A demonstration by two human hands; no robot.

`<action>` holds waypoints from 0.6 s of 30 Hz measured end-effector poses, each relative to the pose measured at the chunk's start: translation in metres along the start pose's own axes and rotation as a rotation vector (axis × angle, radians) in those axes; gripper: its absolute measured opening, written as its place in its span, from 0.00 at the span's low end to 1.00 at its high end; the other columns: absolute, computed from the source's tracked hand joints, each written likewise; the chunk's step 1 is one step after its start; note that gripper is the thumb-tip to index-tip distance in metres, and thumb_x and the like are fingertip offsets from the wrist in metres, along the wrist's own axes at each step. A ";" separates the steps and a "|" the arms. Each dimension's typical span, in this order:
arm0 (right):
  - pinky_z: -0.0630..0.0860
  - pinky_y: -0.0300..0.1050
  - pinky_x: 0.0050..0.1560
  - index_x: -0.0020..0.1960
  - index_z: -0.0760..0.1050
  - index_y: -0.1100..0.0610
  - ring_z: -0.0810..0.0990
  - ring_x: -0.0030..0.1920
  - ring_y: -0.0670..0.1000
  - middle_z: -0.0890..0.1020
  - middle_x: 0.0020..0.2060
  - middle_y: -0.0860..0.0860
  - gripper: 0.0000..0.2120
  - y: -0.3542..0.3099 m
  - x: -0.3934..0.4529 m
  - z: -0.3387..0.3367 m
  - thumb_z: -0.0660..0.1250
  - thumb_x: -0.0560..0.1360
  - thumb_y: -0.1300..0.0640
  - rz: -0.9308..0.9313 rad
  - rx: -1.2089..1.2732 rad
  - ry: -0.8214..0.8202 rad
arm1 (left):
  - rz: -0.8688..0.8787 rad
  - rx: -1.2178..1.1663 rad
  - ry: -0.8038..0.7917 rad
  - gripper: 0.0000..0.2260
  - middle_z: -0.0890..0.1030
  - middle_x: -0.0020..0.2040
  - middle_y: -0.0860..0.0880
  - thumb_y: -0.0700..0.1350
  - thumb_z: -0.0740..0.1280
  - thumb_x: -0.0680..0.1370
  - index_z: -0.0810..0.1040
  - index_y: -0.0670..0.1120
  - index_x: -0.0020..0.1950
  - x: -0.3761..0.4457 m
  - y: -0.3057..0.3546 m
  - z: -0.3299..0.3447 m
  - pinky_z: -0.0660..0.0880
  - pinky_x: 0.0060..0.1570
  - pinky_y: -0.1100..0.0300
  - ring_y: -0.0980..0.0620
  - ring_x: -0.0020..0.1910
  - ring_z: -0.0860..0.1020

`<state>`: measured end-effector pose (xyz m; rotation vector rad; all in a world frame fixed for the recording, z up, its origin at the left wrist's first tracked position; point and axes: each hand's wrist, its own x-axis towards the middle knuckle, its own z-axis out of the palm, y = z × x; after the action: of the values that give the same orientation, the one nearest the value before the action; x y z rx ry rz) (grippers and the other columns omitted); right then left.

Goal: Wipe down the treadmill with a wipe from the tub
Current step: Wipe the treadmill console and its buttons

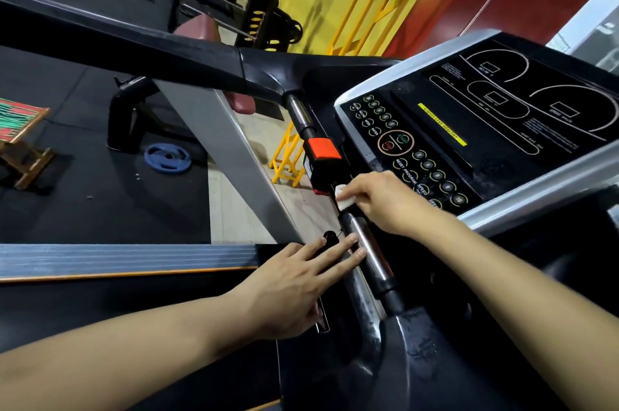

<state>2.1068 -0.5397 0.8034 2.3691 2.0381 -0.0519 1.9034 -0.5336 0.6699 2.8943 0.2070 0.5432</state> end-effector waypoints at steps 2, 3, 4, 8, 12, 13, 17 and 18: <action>0.70 0.26 0.50 0.53 0.86 0.49 0.82 0.48 0.38 0.86 0.46 0.43 0.15 -0.006 -0.002 -0.021 0.64 0.79 0.64 0.063 -0.013 -0.013 | 0.000 0.000 -0.005 0.46 0.28 0.80 0.56 0.50 0.63 0.79 0.26 0.59 0.78 0.000 0.000 -0.001 0.56 0.77 0.49 0.45 0.83 0.46; 0.68 0.25 0.49 0.54 0.86 0.50 0.82 0.49 0.40 0.86 0.47 0.45 0.15 -0.006 -0.001 -0.023 0.64 0.79 0.64 0.103 0.007 0.050 | -0.001 0.000 -0.007 0.47 0.28 0.80 0.56 0.49 0.63 0.79 0.26 0.59 0.78 0.000 0.000 -0.001 0.56 0.77 0.49 0.45 0.83 0.46; 0.69 0.28 0.51 0.55 0.86 0.50 0.83 0.52 0.45 0.86 0.50 0.48 0.16 -0.006 -0.001 -0.019 0.63 0.78 0.65 0.140 0.047 0.124 | -0.004 -0.002 -0.010 0.47 0.28 0.80 0.56 0.49 0.64 0.79 0.26 0.59 0.78 0.000 0.000 0.000 0.56 0.77 0.49 0.45 0.83 0.46; 0.68 0.29 0.57 0.65 0.81 0.47 0.81 0.60 0.52 0.84 0.60 0.52 0.22 -0.013 -0.009 0.017 0.61 0.78 0.65 0.233 0.160 0.125 | -0.006 -0.006 -0.024 0.48 0.28 0.80 0.56 0.50 0.65 0.78 0.27 0.59 0.79 0.000 0.001 0.001 0.57 0.77 0.48 0.44 0.83 0.47; 0.75 0.39 0.61 0.57 0.85 0.48 0.83 0.56 0.48 0.86 0.54 0.51 0.09 0.001 -0.005 -0.006 0.70 0.78 0.53 0.316 0.209 -0.010 | -0.001 -0.005 -0.021 0.48 0.28 0.80 0.56 0.50 0.64 0.78 0.26 0.59 0.78 0.002 0.001 0.002 0.60 0.76 0.48 0.44 0.82 0.47; 0.76 0.41 0.60 0.55 0.86 0.49 0.83 0.53 0.48 0.86 0.52 0.51 0.08 0.002 -0.002 -0.009 0.72 0.77 0.51 0.327 0.215 0.000 | -0.003 -0.012 -0.024 0.48 0.28 0.80 0.56 0.50 0.64 0.78 0.26 0.59 0.78 0.002 0.001 0.002 0.59 0.76 0.47 0.44 0.83 0.47; 0.73 0.39 0.60 0.62 0.83 0.49 0.81 0.60 0.52 0.83 0.60 0.53 0.13 -0.009 0.012 0.009 0.66 0.80 0.56 0.350 0.189 0.084 | -0.002 -0.021 -0.024 0.48 0.28 0.80 0.56 0.50 0.65 0.78 0.26 0.59 0.78 0.001 0.001 0.003 0.60 0.76 0.47 0.44 0.82 0.48; 0.73 0.38 0.61 0.63 0.82 0.50 0.81 0.61 0.53 0.82 0.62 0.53 0.14 -0.011 0.010 0.010 0.65 0.81 0.57 0.341 0.174 0.065 | 0.001 -0.017 -0.024 0.48 0.28 0.80 0.56 0.50 0.64 0.78 0.26 0.59 0.78 0.001 0.001 0.003 0.60 0.76 0.47 0.44 0.82 0.48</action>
<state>2.0973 -0.5285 0.7931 2.8259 1.6846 -0.1550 1.9055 -0.5349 0.6679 2.8833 0.1961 0.5078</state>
